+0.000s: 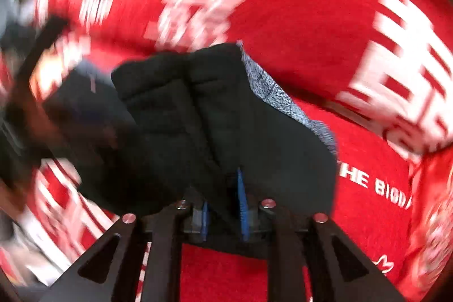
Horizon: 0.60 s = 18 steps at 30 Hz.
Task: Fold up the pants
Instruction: 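Grasp the trouser end with the right gripper and fold it toward the left gripper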
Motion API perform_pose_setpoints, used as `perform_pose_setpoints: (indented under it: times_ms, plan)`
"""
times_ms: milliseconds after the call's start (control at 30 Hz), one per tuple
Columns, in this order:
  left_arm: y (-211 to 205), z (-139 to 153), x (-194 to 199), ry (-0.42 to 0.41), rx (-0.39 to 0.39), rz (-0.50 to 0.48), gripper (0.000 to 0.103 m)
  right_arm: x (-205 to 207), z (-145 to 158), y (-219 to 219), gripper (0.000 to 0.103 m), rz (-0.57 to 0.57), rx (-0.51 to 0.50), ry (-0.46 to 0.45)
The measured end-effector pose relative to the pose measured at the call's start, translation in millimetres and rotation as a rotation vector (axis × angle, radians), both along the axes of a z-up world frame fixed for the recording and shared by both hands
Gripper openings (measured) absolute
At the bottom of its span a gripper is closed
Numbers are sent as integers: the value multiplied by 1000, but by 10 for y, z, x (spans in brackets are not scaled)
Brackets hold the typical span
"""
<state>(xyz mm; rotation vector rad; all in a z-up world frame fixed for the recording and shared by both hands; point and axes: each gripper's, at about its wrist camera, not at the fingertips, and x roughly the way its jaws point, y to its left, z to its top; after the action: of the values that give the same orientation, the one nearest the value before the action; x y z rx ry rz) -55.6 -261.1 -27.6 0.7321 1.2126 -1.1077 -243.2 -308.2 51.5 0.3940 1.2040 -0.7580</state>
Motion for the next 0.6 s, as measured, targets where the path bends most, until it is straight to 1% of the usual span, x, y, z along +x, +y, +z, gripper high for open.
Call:
perform_pose_setpoints:
  times_ms: [67, 100, 133, 167, 200, 267, 333, 367, 400, 433, 467, 500, 533, 600]
  plan:
    - [97, -45, 196, -11, 16, 25, 65, 369, -318, 236, 29, 106, -67, 188]
    - [184, -60, 270, -15, 21, 34, 65, 476, -442, 394, 29, 160, -120, 279]
    - [244, -39, 358, -11, 22, 36, 65, 522, -492, 564, 30, 207, -172, 332]
    - [261, -38, 384, -4, 20, 34, 65, 549, -462, 674, 32, 232, -200, 340]
    - [279, -20, 406, 6, 17, 29, 65, 545, -407, 771, 34, 250, -194, 318]
    - [290, 37, 420, 44, 4, 8, 65, 446, -242, 847, 37, 234, -91, 229]
    - [200, 111, 334, 113, -22, -36, 65, 266, -26, 697, 37, 108, 67, 71]
    - [161, 193, 268, 152, -40, -70, 65, 155, 42, 587, 37, 19, 149, -24]
    - [116, 237, 191, 181, -52, -103, 65, 3, 99, 427, 37, -97, 243, -142]
    - [68, 268, 108, 205, -59, -136, 65, -193, 113, 240, 37, -239, 342, -276]
    - [13, 292, 16, 230, -66, -172, 65, -358, 90, 105, 37, -354, 413, -374]
    - [-56, 334, -136, 257, -71, -216, 65, -560, -6, -66, 37, -490, 504, -481]
    - [-117, 346, -246, 269, -72, -242, 65, -684, -95, -122, 37, -566, 561, -541]
    - [-239, 340, -431, 275, -63, -293, 65, -837, -255, -179, 37, -655, 644, -628]
